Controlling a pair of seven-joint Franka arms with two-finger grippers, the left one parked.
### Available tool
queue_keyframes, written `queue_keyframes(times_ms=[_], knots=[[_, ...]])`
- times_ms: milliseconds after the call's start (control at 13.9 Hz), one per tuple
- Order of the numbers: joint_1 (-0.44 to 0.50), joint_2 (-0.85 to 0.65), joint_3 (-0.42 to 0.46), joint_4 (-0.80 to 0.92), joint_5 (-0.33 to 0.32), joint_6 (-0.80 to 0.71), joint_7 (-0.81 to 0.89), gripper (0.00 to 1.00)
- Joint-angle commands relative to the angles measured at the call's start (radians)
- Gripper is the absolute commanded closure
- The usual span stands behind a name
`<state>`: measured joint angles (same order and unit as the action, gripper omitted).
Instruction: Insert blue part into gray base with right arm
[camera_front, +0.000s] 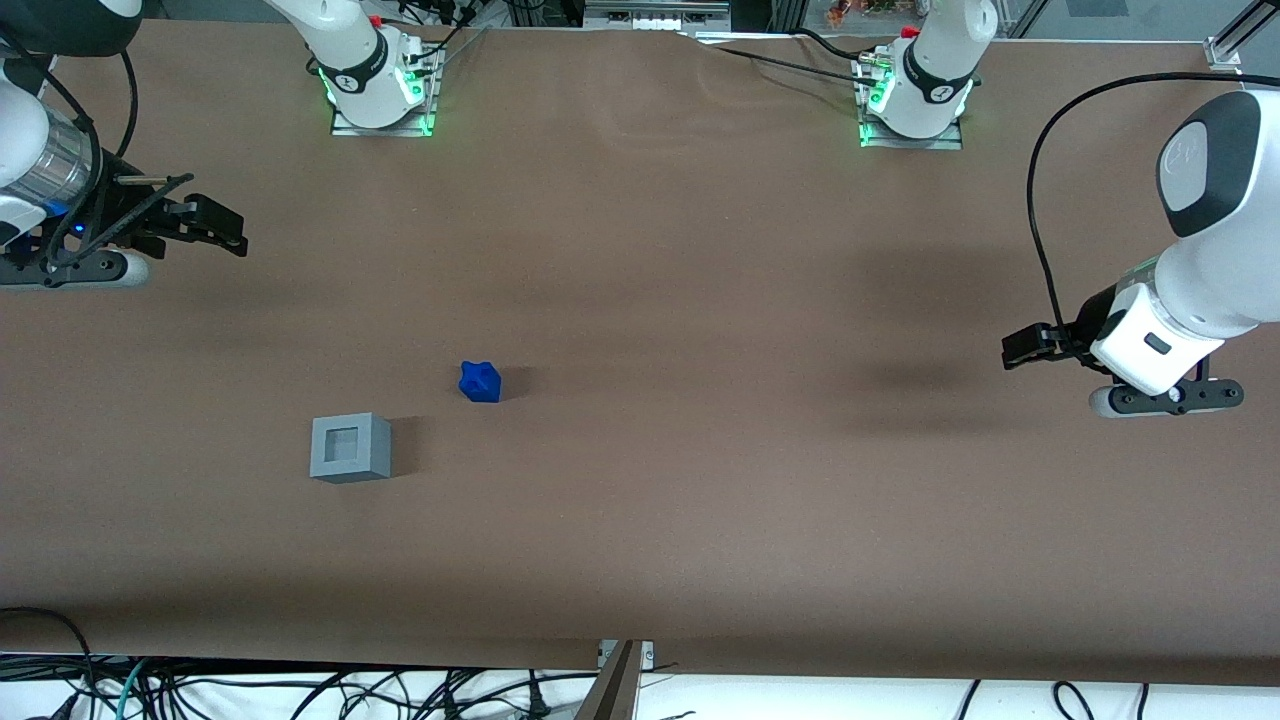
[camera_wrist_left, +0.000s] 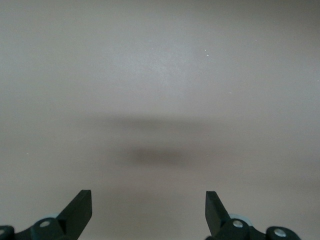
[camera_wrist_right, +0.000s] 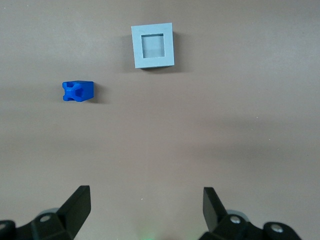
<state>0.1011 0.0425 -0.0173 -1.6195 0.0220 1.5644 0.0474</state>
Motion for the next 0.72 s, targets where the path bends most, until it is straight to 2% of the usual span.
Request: queue_keyframes(times_ms=[0, 647], knots=[[-0.011, -0.027, 0.014, -0.010, -0.014, 0.002, 0.008, 0.01], [-0.011, -0.026, 0.013, -0.006, -0.014, 0.003, -0.006, 0.01]])
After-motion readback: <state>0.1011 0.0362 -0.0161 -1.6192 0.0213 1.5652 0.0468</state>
